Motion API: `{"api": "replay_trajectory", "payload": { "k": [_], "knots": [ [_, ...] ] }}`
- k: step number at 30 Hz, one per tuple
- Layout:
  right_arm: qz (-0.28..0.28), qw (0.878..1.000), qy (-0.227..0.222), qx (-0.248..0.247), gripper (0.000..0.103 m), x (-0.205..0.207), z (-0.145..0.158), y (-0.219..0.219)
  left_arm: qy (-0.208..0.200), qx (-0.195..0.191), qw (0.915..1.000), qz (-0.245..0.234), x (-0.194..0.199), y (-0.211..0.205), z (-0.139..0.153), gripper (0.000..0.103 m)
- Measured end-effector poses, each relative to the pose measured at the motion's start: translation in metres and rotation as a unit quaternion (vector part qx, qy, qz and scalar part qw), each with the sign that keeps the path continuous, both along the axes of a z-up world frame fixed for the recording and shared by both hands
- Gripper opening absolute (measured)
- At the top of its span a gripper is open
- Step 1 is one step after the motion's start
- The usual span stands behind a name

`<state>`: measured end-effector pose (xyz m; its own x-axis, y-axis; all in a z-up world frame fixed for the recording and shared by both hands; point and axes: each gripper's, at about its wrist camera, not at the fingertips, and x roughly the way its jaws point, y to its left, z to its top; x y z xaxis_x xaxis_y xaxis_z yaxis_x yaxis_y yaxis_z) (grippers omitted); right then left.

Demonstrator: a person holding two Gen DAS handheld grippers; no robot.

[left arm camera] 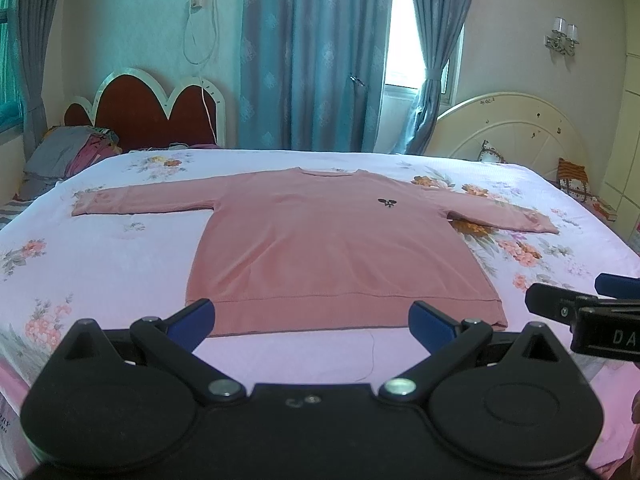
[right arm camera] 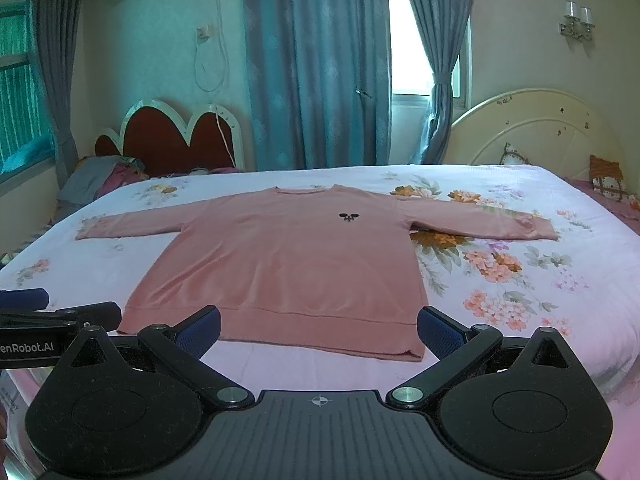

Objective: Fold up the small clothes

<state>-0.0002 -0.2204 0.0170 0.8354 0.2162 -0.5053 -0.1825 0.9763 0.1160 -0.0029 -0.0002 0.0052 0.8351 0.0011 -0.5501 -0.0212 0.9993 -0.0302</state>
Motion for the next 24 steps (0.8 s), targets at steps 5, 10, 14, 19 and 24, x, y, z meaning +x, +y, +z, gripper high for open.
{"api": "replay_trajectory", "payload": {
  "k": [5, 10, 14, 19, 24],
  "knots": [
    [0.001, 1.0, 0.0, 0.0, 0.103, 0.0003, 0.0, 0.0005, -0.003, 0.002, 1.0, 0.002, -0.0008, -0.0007, 0.0021, 0.103],
    [0.001, 1.0, -0.001, 0.0, 0.103, 0.0, 0.0001, 0.0007, -0.003, 0.001, 1.0, 0.004, -0.0003, -0.0002, 0.0032, 0.103],
    [0.0, 1.0, -0.001, 0.0, 0.103, -0.0001, 0.0, 0.0007, -0.003, 0.001, 1.0, 0.003, -0.0024, -0.0001, 0.0024, 0.103],
    [0.0, 1.0, -0.002, -0.001, 0.103, -0.0005, -0.0001, 0.0013, -0.003, 0.002, 1.0, 0.003, -0.0029, -0.0005, 0.0027, 0.103],
    [0.001, 1.0, -0.003, -0.002, 0.103, -0.0007, 0.0009, 0.0028, -0.003, 0.002, 1.0, 0.002, -0.0032, -0.0011, 0.0032, 0.103]
  ]
}}
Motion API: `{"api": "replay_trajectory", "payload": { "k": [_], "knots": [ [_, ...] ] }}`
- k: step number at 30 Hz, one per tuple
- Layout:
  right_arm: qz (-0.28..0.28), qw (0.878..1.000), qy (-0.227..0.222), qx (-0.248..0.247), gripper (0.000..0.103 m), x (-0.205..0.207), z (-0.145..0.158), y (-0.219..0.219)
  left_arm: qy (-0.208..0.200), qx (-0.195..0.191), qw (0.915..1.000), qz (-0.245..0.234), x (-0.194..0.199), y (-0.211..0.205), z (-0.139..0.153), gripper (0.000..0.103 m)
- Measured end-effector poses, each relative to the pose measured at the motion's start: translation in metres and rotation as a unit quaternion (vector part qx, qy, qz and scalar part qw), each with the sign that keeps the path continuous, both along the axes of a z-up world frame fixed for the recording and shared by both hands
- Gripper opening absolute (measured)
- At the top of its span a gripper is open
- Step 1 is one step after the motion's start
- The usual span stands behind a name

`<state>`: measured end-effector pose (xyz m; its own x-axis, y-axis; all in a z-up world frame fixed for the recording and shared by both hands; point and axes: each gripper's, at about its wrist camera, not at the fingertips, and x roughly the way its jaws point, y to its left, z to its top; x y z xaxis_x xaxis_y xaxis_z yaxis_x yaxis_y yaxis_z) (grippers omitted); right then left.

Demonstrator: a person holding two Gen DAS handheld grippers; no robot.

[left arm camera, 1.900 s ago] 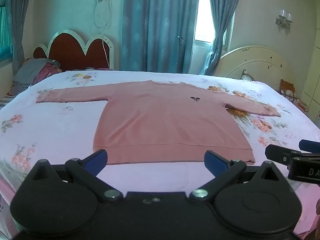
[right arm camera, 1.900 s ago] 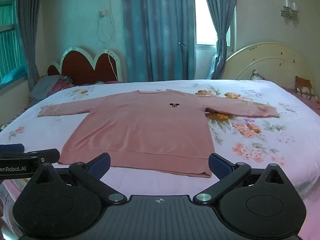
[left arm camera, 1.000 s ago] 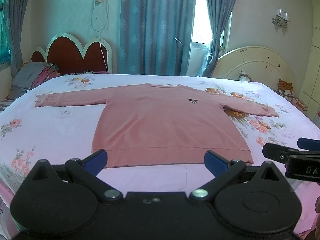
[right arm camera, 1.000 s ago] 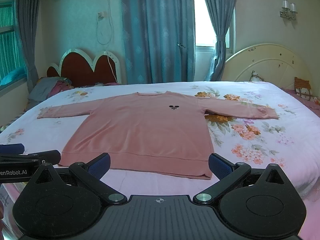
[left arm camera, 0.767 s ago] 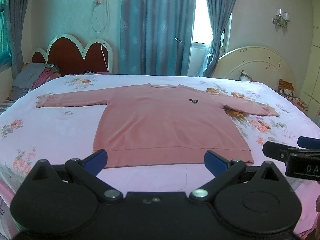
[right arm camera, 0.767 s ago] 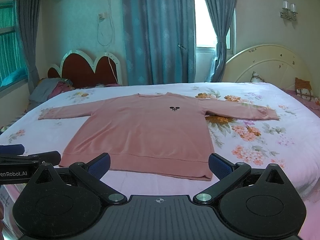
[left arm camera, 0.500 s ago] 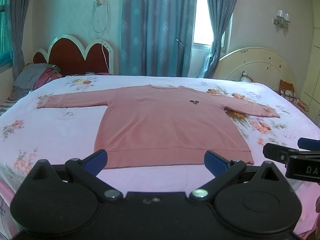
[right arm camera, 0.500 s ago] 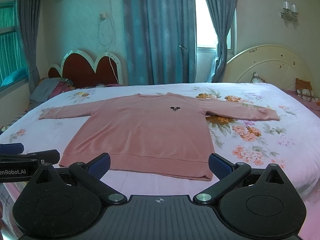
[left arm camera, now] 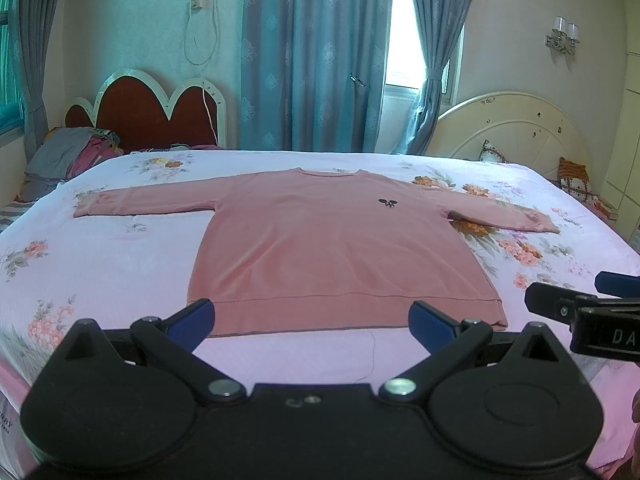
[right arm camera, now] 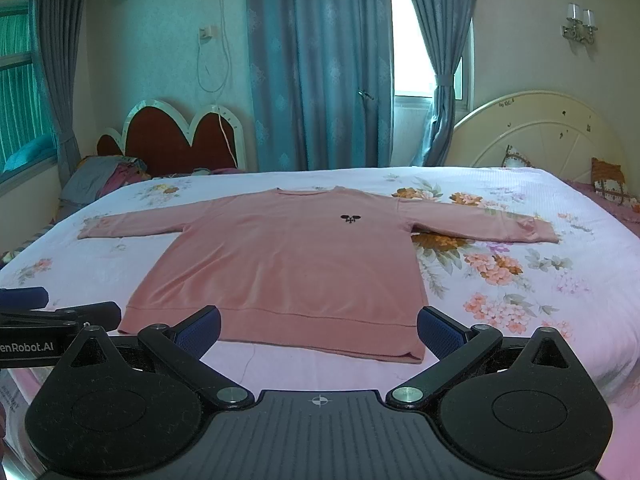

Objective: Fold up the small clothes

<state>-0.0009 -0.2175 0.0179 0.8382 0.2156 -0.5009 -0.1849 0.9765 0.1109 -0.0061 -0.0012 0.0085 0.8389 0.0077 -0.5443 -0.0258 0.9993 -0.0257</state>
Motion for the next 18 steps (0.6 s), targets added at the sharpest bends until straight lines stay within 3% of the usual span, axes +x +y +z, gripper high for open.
{"api": "replay_trajectory", "payload": {
  "k": [18],
  "knots": [
    [0.001, 1.0, 0.001, -0.001, 0.103, 0.0003, 0.0, 0.0028, 0.0, -0.001, 1.0, 0.0, -0.0006, -0.0002, -0.0006, 0.103]
  ]
}}
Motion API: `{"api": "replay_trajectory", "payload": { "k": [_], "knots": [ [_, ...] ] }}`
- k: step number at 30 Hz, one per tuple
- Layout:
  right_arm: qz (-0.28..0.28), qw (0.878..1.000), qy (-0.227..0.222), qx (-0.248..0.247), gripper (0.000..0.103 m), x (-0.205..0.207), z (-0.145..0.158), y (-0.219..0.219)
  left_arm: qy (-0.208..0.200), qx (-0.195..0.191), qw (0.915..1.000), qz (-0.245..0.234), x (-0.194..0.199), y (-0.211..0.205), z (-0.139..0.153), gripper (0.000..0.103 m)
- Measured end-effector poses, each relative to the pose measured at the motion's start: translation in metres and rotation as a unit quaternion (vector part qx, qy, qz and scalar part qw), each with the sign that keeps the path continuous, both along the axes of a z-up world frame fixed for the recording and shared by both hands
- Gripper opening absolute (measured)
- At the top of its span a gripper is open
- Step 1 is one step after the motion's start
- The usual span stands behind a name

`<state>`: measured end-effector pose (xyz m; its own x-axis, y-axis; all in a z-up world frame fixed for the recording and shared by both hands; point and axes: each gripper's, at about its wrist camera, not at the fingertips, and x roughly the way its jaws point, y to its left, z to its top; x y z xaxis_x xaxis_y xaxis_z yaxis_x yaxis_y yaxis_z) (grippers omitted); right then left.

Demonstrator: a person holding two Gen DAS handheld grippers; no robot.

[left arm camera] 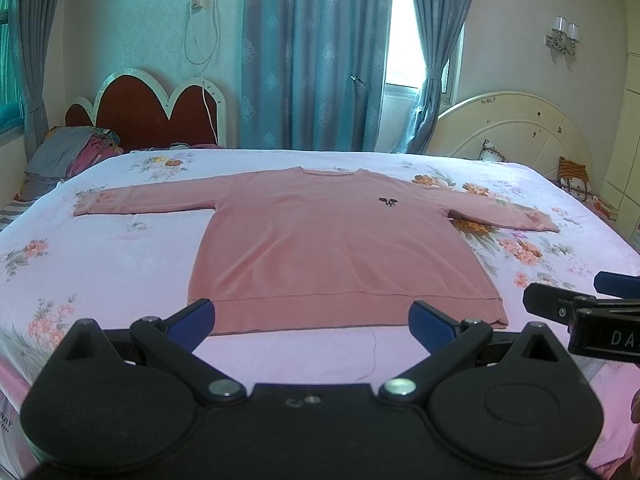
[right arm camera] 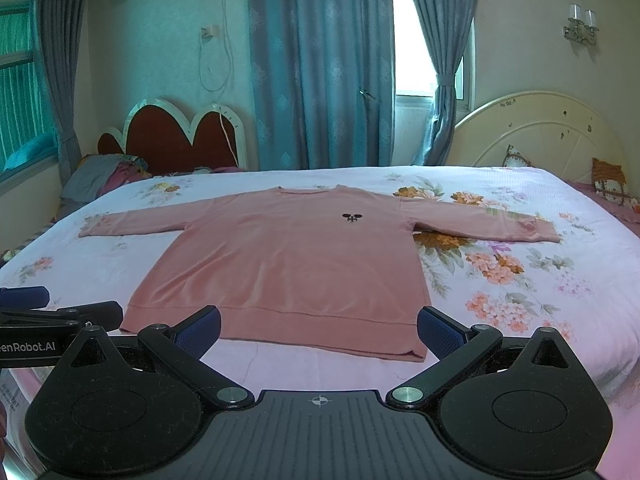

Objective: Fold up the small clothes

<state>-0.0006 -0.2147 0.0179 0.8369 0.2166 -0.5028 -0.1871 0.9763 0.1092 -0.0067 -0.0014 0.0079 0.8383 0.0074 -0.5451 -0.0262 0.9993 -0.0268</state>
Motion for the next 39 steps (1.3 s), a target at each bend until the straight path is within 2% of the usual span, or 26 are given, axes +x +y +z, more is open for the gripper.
{"api": "replay_trajectory", "payload": {
  "k": [32, 39],
  "knots": [
    [-0.003, 1.0, 0.0, 0.002, 0.103, 0.0, -0.006, 0.002, 0.002, -0.002, 1.0, 0.005, -0.001, 0.005, -0.002, 0.103],
    [-0.012, 1.0, -0.001, -0.001, 0.103, 0.02, -0.005, 0.005, -0.004, 0.008, 0.9999, 0.006, 0.011, 0.011, -0.001, 0.103]
  ]
}}
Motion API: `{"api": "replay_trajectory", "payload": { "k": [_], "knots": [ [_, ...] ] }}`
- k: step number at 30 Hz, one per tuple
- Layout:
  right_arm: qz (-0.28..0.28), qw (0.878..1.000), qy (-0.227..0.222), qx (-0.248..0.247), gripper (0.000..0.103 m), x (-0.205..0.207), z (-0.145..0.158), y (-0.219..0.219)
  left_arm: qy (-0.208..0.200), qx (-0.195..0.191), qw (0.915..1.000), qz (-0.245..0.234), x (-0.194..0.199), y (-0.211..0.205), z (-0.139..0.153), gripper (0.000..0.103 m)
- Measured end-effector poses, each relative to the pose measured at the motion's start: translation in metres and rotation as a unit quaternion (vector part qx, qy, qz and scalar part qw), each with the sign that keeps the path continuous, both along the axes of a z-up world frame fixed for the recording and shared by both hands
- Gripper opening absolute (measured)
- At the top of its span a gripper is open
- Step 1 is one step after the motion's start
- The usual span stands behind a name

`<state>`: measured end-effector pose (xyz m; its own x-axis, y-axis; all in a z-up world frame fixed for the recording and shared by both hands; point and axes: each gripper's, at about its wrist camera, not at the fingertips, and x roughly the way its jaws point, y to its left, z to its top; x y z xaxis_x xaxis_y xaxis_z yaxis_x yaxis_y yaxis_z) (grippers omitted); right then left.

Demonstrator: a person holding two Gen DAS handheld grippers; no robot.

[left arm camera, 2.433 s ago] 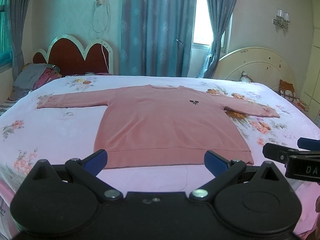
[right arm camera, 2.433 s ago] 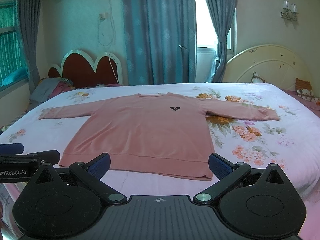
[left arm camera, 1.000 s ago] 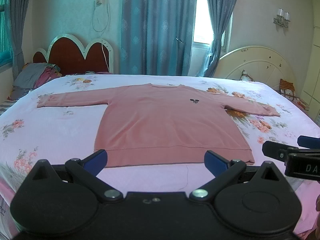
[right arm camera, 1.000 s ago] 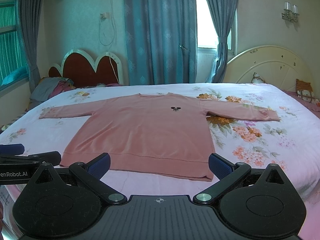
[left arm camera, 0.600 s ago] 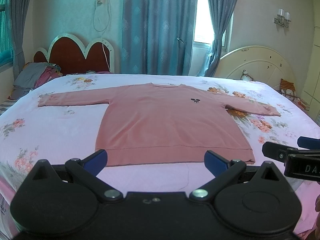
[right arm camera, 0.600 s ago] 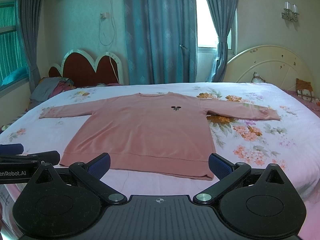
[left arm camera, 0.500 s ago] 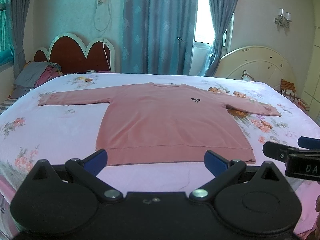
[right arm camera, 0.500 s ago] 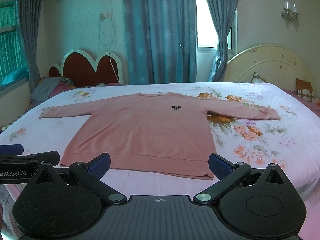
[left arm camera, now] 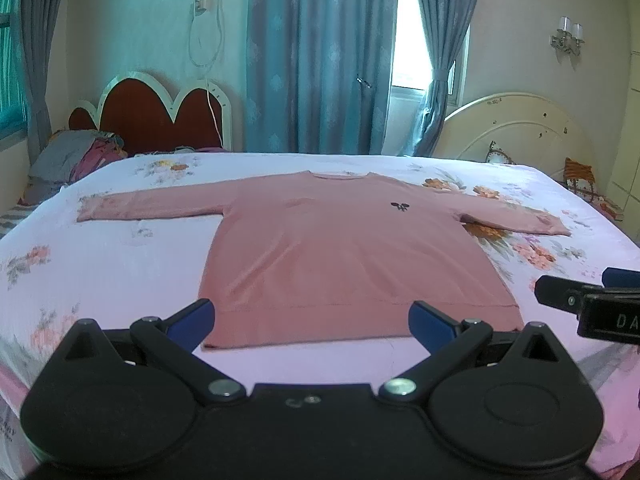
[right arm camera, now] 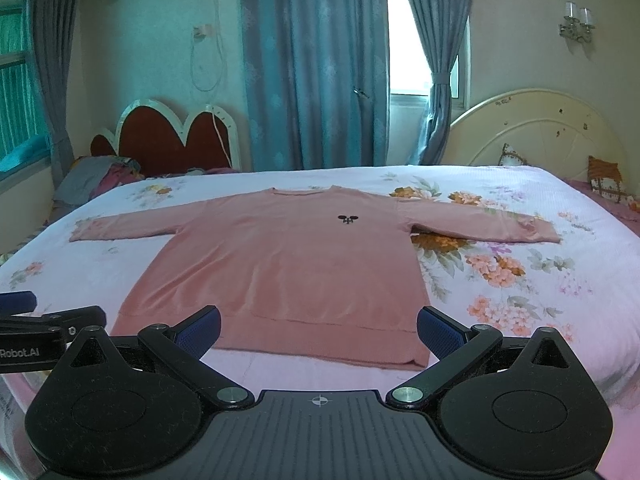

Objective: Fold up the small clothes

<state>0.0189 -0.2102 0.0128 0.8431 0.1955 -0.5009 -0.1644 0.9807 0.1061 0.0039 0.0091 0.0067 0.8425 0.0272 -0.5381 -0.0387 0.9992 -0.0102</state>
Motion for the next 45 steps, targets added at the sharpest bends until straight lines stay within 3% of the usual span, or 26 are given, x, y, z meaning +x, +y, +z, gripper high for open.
{"api": "replay_trajectory", "payload": {
  "k": [9, 29, 37, 42, 45],
  "knots": [
    [-0.016, 1.0, 0.004, -0.004, 0.103, 0.049, -0.002, 0.003, 0.001, 0.002, 1.0, -0.006, 0.05, 0.008, -0.002, 0.103],
    [-0.089, 0.996, 0.006, -0.023, 0.103, 0.183, 0.0, 0.012, -0.003, -0.024, 0.9955, -0.091, 0.174, 0.044, -0.013, 0.103],
    [-0.138, 0.99, 0.011, -0.019, 0.103, 0.218, -0.009, -0.034, 0.039, -0.043, 0.9906, -0.124, 0.217, 0.025, -0.036, 0.103],
    [-0.177, 0.984, 0.003, 0.017, 0.102, 0.244, -0.014, -0.083, 0.048, -0.04, 0.9891, -0.133, 0.248, 0.011, -0.046, 0.103],
    [-0.199, 0.979, 0.003, 0.038, 0.102, 0.269, -0.02, -0.119, 0.062, -0.057, 0.9891, -0.12, 0.273, 0.001, -0.05, 0.103]
  ]
}}
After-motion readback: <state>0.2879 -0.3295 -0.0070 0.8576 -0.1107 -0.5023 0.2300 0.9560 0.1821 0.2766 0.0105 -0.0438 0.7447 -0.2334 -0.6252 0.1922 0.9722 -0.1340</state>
